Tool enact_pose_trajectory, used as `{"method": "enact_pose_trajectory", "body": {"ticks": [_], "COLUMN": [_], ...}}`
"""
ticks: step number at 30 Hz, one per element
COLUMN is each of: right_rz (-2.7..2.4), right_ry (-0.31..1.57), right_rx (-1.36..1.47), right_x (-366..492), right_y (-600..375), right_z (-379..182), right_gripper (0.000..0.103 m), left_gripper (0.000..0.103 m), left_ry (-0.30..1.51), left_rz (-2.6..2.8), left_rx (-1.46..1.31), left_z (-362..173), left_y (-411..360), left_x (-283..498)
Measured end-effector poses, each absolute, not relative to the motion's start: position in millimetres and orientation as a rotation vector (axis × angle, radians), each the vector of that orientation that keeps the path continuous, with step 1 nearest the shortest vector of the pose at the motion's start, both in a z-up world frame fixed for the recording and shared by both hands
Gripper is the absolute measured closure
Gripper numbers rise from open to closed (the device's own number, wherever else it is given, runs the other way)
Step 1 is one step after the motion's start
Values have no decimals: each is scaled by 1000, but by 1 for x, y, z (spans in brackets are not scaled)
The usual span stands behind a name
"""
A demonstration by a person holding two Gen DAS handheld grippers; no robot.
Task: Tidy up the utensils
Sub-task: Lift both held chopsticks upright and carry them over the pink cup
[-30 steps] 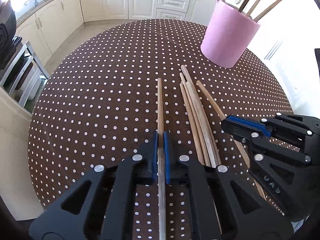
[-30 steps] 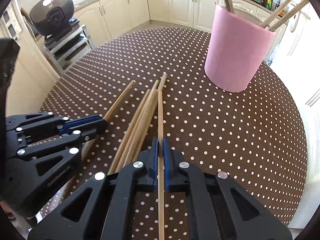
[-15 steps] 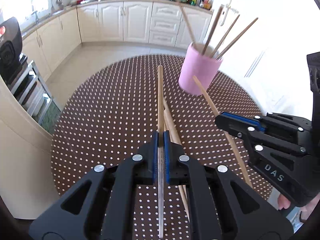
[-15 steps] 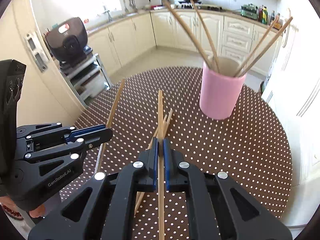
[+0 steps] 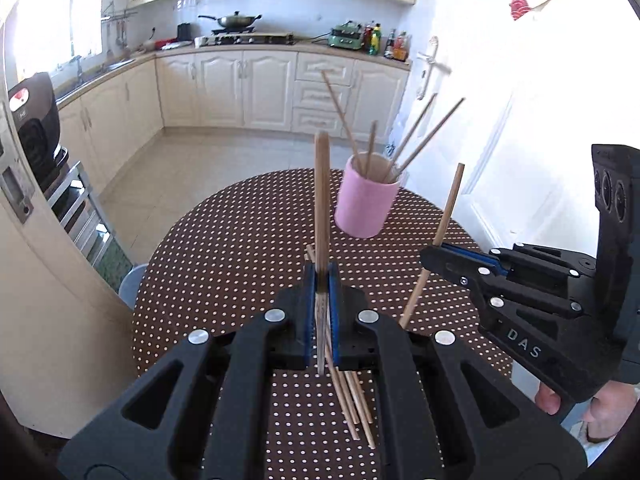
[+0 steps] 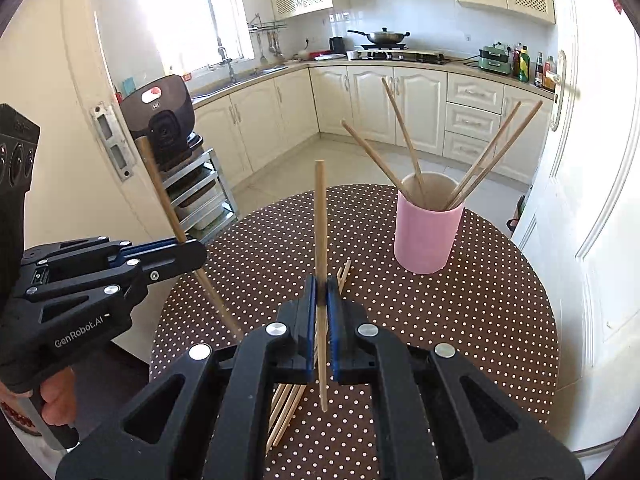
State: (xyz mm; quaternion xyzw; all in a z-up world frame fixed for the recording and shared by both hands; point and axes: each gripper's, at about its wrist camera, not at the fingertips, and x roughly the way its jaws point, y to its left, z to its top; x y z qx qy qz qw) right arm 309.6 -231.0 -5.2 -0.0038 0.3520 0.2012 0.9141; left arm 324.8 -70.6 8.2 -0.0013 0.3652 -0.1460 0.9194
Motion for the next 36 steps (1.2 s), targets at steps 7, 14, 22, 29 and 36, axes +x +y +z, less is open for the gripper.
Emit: {"method": "enact_pose_trajectory", "body": {"ticks": [7,14,22,29,36], "right_rz": [396,343,280,241,231], "right_ry": [653,556,464,360,268], "right_rx": [-28,-36,-46,-5,55], "right_x": [298,298,311,327,345], "right_y": [-239,-260,-280,-299,-308], "right_z": [12,32,47,59,60], "right_gripper": [99,99,99,99,99], "left_gripper": [97,97,97,97,97], "left_ry": [689,586,468,385,306], "left_rz": [-317,-316,-356,-392,-338], "left_rx": [13,31,35,20,0], "left_z": [24,44,72,84,82], "left_y": [-80,-94,-125,-152,-163], "left_x": [314,314,325,353,380]}}
